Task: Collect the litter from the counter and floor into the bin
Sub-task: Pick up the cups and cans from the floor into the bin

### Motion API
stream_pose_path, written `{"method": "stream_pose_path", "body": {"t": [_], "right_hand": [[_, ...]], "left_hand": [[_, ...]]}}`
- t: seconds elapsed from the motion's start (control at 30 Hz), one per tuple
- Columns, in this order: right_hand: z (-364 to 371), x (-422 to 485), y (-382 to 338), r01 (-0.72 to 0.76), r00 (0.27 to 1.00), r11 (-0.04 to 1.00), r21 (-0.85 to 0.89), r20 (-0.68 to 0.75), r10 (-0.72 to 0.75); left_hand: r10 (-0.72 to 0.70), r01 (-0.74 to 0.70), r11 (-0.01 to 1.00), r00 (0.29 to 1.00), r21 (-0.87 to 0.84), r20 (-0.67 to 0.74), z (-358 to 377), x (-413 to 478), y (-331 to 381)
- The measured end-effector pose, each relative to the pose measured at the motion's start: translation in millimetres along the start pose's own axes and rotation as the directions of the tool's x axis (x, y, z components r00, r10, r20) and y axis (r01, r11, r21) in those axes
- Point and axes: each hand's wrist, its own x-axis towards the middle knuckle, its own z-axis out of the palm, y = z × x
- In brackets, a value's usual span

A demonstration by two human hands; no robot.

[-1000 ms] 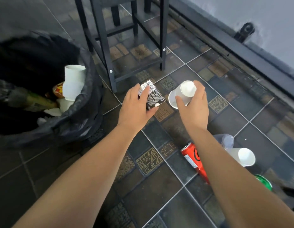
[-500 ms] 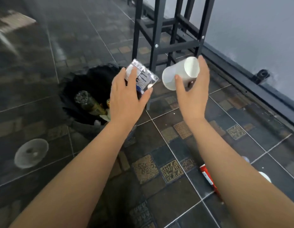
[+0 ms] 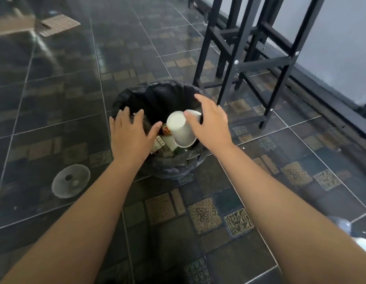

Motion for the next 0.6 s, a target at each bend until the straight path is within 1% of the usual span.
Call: {"method": "stream_pose_path", "body": {"t": [0.07, 0.1, 0.17, 0.23, 0.3, 0.37, 0.47, 0.53, 0.6], "right_hand": [[1, 3, 7, -0.031, 0.996, 0.999, -0.036, -0.086, 0.027], [2, 6, 11, -0.069, 0.993, 0.996, -0.051, -0.101, 0.064], [4, 10, 19, -0.192, 0.981, 0.980, -0.060, -0.035, 0.190], [6, 12, 24, -0.311, 0.946, 0.950, -0.031, 0.085, 0.313], [7, 12, 25, -0.377, 0.919, 0.925, 0.051, 0.144, 0.367], [7, 12, 26, -0.406, 0.913, 0.894, 0.189, 0.130, 0.387], [8, 8, 26, -0.457, 0.884, 0.787, 0.414, 0.120, 0.451], [9, 2, 27, -0.462, 0.874, 0.741, 0.487, 0.110, 0.473], [9, -6, 28, -0.457, 0.872, 0.730, 0.508, 0.092, 0.481]], "left_hand": [[-0.087, 0.085, 0.992, 0.996, -0.089, -0.023, 0, 5, -9], [-0.152, 0.147, 0.979, 0.988, -0.141, -0.019, 1, 7, -15], [-0.295, 0.292, 0.915, 0.955, -0.279, 0.031, 2, 10, -24], [-0.364, 0.370, 0.832, 0.926, -0.413, 0.097, 7, 13, -30], [-0.356, 0.362, 0.771, 0.927, -0.524, 0.116, 14, 17, -34], [-0.363, 0.348, 0.710, 0.926, -0.612, 0.106, 17, 18, -34], [-0.402, 0.362, 0.593, 0.907, -0.719, 0.125, 18, 14, -30], [-0.427, 0.369, 0.532, 0.894, -0.762, 0.135, 17, 7, -27], [-0.440, 0.369, 0.499, 0.888, -0.785, 0.137, 16, -3, -22]]}}
